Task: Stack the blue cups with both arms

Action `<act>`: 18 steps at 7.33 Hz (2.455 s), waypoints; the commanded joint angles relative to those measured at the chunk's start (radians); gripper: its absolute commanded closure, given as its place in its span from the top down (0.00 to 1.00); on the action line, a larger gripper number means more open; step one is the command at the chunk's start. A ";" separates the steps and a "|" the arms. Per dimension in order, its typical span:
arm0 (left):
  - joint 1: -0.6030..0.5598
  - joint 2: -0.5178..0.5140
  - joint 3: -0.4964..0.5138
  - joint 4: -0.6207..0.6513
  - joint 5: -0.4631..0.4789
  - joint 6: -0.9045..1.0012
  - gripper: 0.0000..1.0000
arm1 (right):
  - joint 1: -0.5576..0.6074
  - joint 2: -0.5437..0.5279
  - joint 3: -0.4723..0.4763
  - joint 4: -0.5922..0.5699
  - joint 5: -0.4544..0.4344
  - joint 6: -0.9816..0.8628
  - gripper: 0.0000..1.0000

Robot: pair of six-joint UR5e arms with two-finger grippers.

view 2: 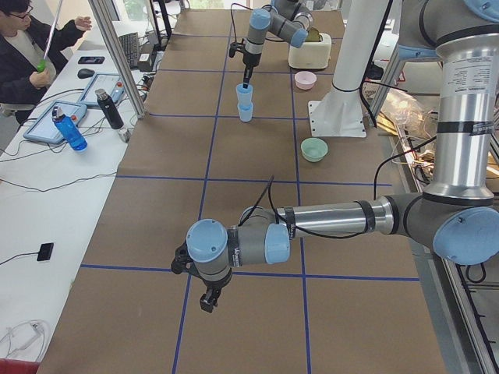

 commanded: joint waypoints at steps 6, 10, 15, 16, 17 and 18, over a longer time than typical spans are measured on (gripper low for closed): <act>0.002 0.000 0.004 0.000 -0.002 0.000 0.99 | -0.045 -0.021 -0.062 0.013 -0.024 -0.013 0.00; 0.002 0.000 0.004 -0.002 -0.002 0.000 0.99 | -0.044 -0.032 -0.074 0.082 -0.034 -0.013 0.99; 0.002 -0.002 -0.015 0.006 -0.033 -0.085 0.99 | 0.196 -0.075 -0.047 0.070 0.156 -0.228 1.00; 0.003 0.017 -0.050 0.000 -0.044 -0.198 0.99 | 0.307 -0.116 -0.047 0.071 0.248 -0.381 1.00; 0.005 0.023 -0.064 -0.005 -0.046 -0.199 0.99 | 0.422 -0.173 -0.047 0.073 0.322 -0.536 1.00; 0.006 0.021 -0.066 -0.021 -0.041 -0.199 0.99 | 0.524 -0.237 -0.053 0.071 0.365 -0.711 1.00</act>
